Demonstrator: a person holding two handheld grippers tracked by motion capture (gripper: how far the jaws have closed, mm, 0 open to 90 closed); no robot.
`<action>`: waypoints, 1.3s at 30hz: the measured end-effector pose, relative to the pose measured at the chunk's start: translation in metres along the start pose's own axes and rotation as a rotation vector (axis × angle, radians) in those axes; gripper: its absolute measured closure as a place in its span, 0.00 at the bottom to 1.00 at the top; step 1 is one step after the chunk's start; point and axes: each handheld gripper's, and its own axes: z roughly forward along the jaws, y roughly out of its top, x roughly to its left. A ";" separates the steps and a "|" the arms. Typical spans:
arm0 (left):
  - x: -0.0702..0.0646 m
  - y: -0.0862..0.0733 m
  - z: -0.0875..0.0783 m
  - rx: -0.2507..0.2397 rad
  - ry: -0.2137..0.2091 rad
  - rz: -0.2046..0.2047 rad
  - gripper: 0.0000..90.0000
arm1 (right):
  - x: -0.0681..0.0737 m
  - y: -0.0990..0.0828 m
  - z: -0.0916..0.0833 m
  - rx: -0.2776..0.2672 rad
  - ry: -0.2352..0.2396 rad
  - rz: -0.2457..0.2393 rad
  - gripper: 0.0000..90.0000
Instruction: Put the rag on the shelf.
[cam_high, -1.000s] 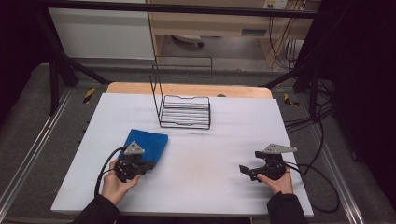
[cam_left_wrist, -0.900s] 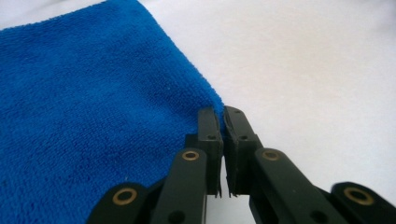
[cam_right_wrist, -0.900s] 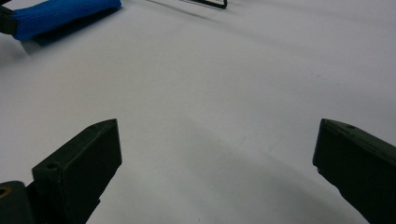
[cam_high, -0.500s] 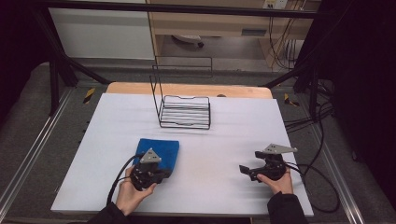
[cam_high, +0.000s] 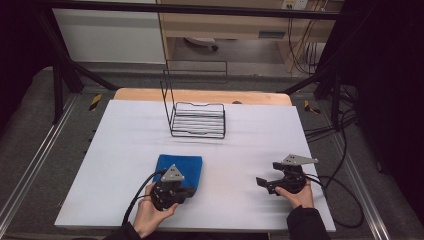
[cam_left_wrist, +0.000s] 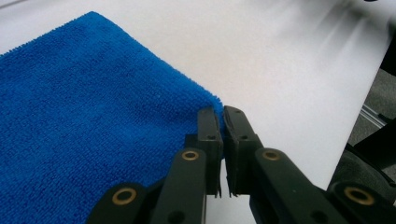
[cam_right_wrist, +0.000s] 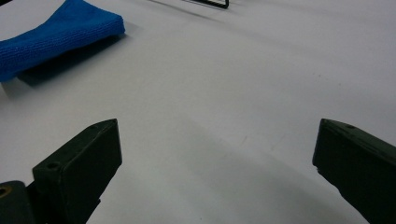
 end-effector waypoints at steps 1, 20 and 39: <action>0.000 0.000 0.001 0.004 -0.003 0.004 0.95 | 0.000 0.000 0.000 0.003 0.000 -0.002 0.02; 0.031 -0.005 -0.029 -0.034 0.081 0.002 0.38 | 0.010 0.007 0.007 0.012 -0.008 0.004 0.05; 0.098 -0.022 -0.057 -0.060 0.204 -0.075 0.11 | 0.098 0.048 0.083 0.061 0.082 -0.027 0.32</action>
